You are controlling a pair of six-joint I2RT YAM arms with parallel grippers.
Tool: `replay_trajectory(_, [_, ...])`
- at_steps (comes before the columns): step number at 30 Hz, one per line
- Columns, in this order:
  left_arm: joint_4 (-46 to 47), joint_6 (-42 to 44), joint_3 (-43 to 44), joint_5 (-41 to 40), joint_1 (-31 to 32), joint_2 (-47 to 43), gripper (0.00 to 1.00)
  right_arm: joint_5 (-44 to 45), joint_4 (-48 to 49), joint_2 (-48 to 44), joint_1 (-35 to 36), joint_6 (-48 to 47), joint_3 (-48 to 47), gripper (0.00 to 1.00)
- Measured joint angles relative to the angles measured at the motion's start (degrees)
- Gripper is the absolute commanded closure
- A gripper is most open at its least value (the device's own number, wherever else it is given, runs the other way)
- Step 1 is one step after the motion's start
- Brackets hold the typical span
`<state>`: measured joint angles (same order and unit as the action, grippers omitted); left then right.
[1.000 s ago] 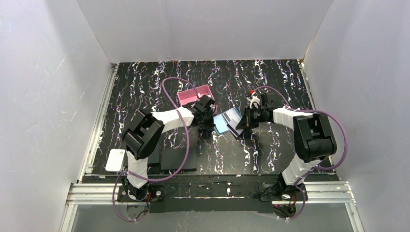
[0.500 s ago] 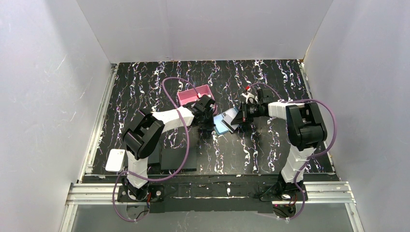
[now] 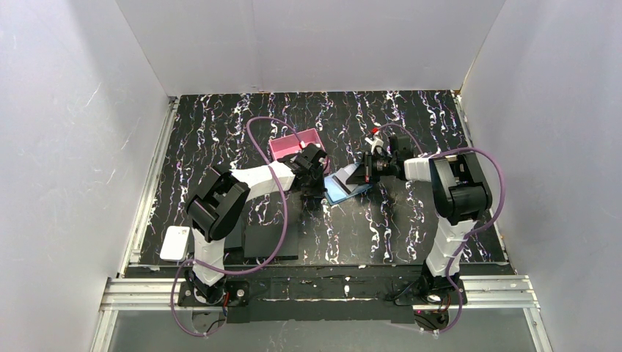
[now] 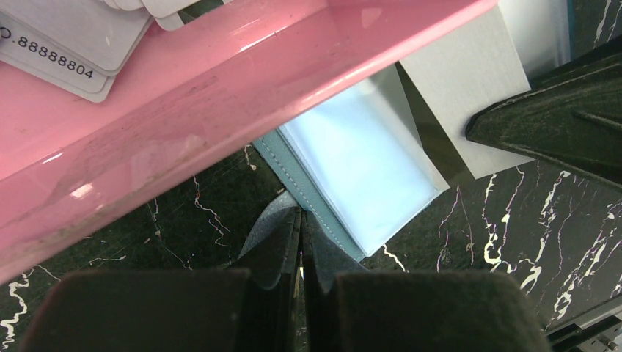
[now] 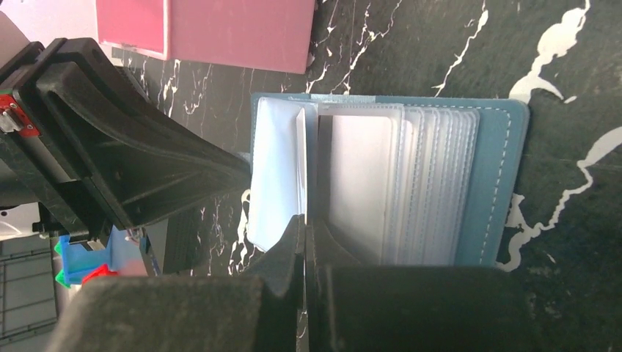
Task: Put the credit cards into the card holder
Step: Insert the credit card into the card holder.
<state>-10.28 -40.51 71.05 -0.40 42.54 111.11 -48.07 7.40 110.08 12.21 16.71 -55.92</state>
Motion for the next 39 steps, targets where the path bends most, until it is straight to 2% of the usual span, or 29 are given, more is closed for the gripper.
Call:
replay_trajectory(14, [0.00, 0.00, 0.00, 0.00, 0.00, 0.00, 1.00, 0.13, 17.05, 0.90, 0.92, 9.70, 6.29, 0.99])
replay_trajectory(17, [0.00, 0.02, 0.00, 0.00, 0.00, 0.00, 1.00, 0.92, 19.39, 0.52, 0.96, 11.74, 7.87, 0.92])
replay_trajectory(20, [0.00, 0.02, 0.00, 0.00, 0.00, 0.00, 1.00, 2.23, 19.96, -0.55, 1.14, 12.85, 9.11, 0.81])
replay_trajectory(24, [0.02, 0.04, 0.00, 0.00, 0.00, 0.00, 1.00, 4.24, 15.58, -2.80, 1.53, 10.71, 8.83, 0.67])
replay_trajectory(26, [0.02, 0.04, 0.00, 0.00, 0.00, -0.02, 1.00, 5.53, 10.45, -4.11, 2.03, 7.67, 7.13, 0.60])
replay_trajectory(31, [0.02, 0.04, 0.00, 0.02, 0.00, 0.00, 1.00, 11.65, -4.70, -5.27, 3.23, -1.75, -1.77, 0.51])
replay_trajectory(35, [0.02, 0.04, 0.00, 0.04, 0.00, 0.00, 1.00, 15.47, -10.75, -5.64, 4.24, -6.78, -4.85, 0.49])
replay_trajectory(39, [0.04, 0.04, 0.00, 0.04, 0.00, 0.00, 1.00, 16.59, -12.20, -5.64, 5.33, -8.92, -5.60, 0.51])
